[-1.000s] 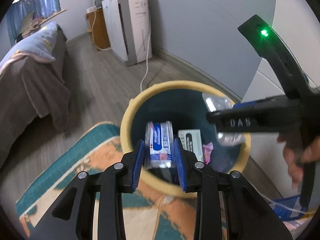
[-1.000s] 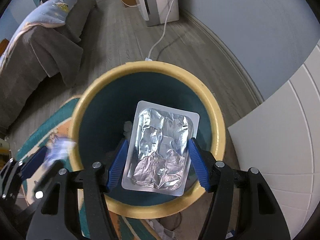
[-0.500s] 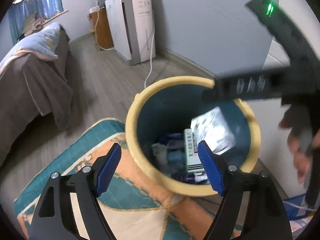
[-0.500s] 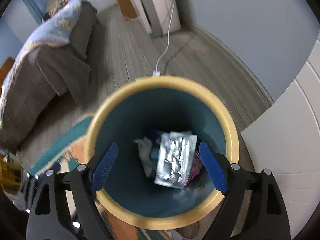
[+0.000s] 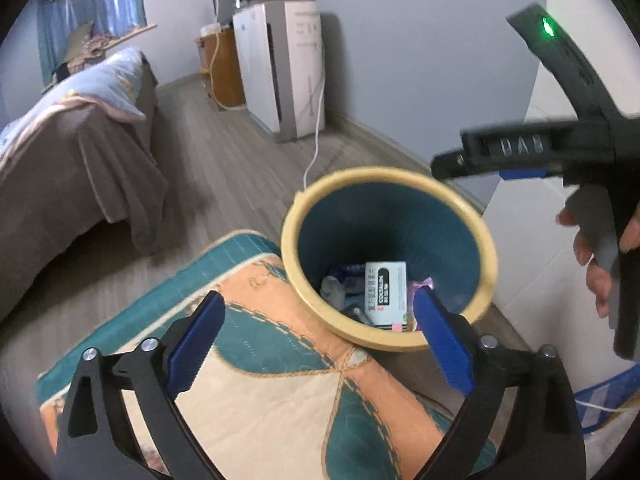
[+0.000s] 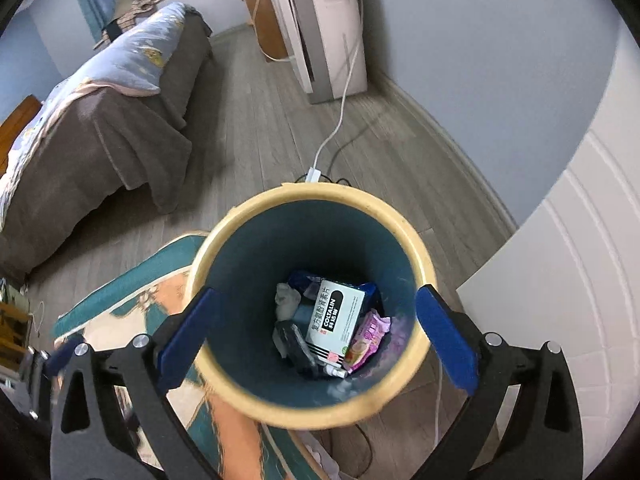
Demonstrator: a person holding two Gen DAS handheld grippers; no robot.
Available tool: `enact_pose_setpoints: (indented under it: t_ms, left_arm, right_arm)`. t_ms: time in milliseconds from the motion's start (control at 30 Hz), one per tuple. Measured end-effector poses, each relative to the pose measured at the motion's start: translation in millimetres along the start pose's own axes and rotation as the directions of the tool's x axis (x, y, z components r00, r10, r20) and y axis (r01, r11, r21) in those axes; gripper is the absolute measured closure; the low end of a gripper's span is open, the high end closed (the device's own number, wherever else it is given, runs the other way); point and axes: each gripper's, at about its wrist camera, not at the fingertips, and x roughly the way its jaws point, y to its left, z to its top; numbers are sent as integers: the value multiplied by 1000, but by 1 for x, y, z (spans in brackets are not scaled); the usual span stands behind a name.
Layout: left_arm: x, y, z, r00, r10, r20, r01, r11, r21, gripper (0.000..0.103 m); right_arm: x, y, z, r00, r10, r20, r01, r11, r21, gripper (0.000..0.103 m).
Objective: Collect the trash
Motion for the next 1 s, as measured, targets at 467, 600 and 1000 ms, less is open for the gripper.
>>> enact_pose_setpoints:
  t_ms: [467, 600, 1000]
  left_arm:
    - [-110, -6, 5, 993, 80, 92, -72, 994, -81, 5]
    - [-111, -18, 2, 991, 105, 88, -99, 993, -64, 5]
    - [-107, -6, -4, 991, 98, 86, -92, 993, -67, 5]
  right_arm:
    - [-103, 0, -66, 989, -45, 140, 54, 997, -61, 6]
    - [-120, -4, -79, 982, -25, 186, 30, 999, -26, 6]
    - [-127, -6, -83, 978, -30, 208, 27, 999, 20, 6]
